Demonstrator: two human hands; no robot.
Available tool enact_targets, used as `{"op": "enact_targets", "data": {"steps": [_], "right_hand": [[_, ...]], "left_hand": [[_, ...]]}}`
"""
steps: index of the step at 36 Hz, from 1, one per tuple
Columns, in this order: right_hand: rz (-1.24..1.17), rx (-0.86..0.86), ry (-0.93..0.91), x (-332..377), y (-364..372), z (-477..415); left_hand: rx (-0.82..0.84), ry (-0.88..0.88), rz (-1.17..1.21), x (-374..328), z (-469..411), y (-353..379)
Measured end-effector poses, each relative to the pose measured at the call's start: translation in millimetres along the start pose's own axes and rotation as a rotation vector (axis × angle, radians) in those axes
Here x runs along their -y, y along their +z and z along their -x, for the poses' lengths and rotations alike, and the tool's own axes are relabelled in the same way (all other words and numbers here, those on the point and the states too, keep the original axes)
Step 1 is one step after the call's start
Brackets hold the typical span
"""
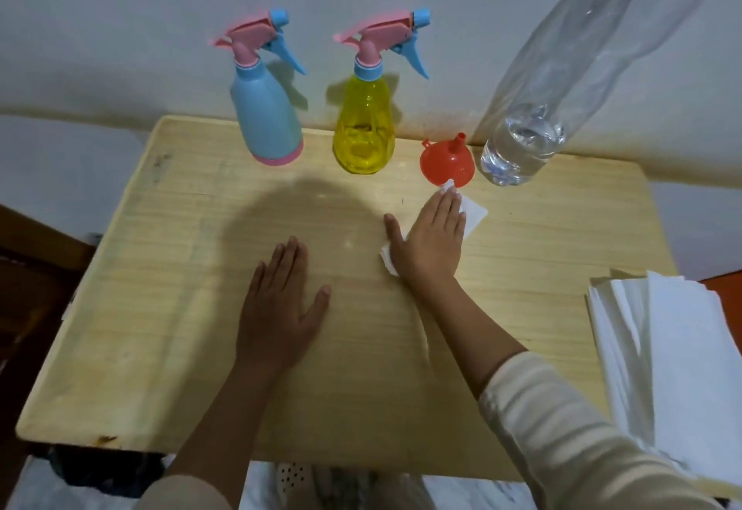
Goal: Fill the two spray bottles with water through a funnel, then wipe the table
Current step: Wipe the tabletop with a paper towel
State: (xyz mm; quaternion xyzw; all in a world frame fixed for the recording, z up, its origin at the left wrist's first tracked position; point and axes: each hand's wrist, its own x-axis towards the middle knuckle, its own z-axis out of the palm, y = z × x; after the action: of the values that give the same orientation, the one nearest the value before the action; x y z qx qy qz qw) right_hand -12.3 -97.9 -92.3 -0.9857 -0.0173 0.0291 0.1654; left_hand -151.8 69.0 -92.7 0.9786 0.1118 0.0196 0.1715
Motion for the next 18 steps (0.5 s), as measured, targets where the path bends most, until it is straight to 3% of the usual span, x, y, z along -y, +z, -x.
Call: {"op": "enact_targets", "data": {"steps": [18], "right_hand": [[0.073, 0.087, -0.343, 5, -1, -34]], "left_hand": [[-0.014, -0.012, 0.027, 3, -2, 2]]}}
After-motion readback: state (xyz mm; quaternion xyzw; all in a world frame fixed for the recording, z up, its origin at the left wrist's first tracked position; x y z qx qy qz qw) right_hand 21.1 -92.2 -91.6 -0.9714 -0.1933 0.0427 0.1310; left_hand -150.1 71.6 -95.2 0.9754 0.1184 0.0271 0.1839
